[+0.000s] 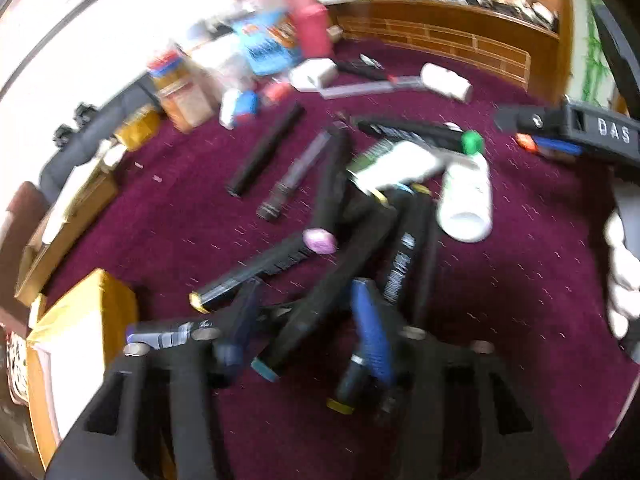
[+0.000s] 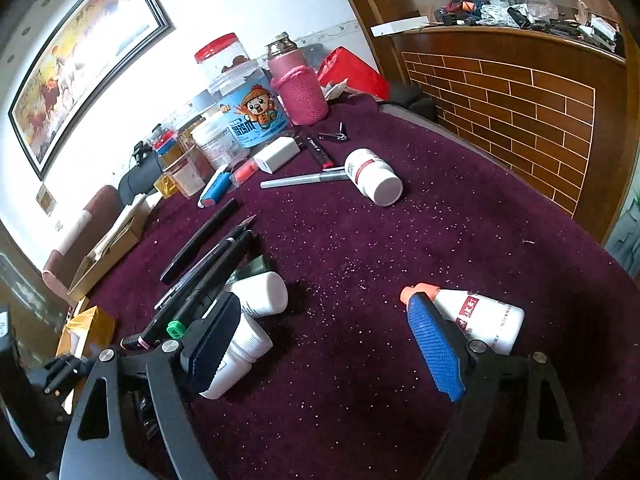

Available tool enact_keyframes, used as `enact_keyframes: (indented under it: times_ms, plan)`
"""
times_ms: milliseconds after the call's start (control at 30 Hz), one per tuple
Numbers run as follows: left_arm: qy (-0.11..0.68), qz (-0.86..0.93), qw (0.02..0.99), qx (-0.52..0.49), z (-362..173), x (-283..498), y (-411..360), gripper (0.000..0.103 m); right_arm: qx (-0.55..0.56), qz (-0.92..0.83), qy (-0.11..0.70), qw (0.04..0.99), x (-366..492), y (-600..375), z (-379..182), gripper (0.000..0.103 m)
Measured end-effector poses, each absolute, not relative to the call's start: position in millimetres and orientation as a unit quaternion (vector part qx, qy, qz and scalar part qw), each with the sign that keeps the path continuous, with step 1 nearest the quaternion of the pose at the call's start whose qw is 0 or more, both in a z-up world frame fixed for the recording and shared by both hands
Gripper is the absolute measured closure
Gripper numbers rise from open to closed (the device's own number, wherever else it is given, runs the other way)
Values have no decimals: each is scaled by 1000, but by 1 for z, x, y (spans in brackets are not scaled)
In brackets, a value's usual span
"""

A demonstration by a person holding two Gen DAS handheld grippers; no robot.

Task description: Organize rigid objects

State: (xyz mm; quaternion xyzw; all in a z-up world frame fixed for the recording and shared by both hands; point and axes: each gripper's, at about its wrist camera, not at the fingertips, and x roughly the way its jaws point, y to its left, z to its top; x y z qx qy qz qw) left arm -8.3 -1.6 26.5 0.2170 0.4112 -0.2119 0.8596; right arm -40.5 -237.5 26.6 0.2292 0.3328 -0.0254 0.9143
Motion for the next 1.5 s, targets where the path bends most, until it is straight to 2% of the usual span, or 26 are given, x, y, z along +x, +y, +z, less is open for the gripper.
enact_keyframes:
  times_ms: [67,200,333,533,600,667,900,1133,1267,1367,1500]
  plan:
    - [433,-225,851,193,27,-14,0,91,227,-22,334,915,-40,-236,27,21]
    - [465,-261,835,135,26,-33,15,91,228,-17,335,914,-40,-236,27,21]
    - [455,-266,843,108,32,-37,15,91,231,-14,337,913,-40,-237,26,21]
    - [437,-257,851,132,21,-33,-12,77,234,-21,336,912,-40,-238,25,21]
    - [430,-254,856,131,23,-39,-11,84,234,-22,337,911,-40,-238,25,21]
    - [427,-251,860,122,27,-44,-5,103,232,-22,338,912,-40,-238,25,21]
    - [430,-253,866,46,35,-57,34,103,218,-7,329,919,-46,-234,37,21]
    - [435,-285,853,48,32,-52,21,102,221,66,369,900,-21,-227,59,21]
    - [441,-310,841,40,20,-36,8,95,225,89,396,886,2,-221,60,21]
    - [466,-288,835,40,14,-24,11,103,211,96,418,879,21,-216,59,21]
    - [468,-303,828,53,9,-35,10,103,207,119,443,864,42,-210,57,21]
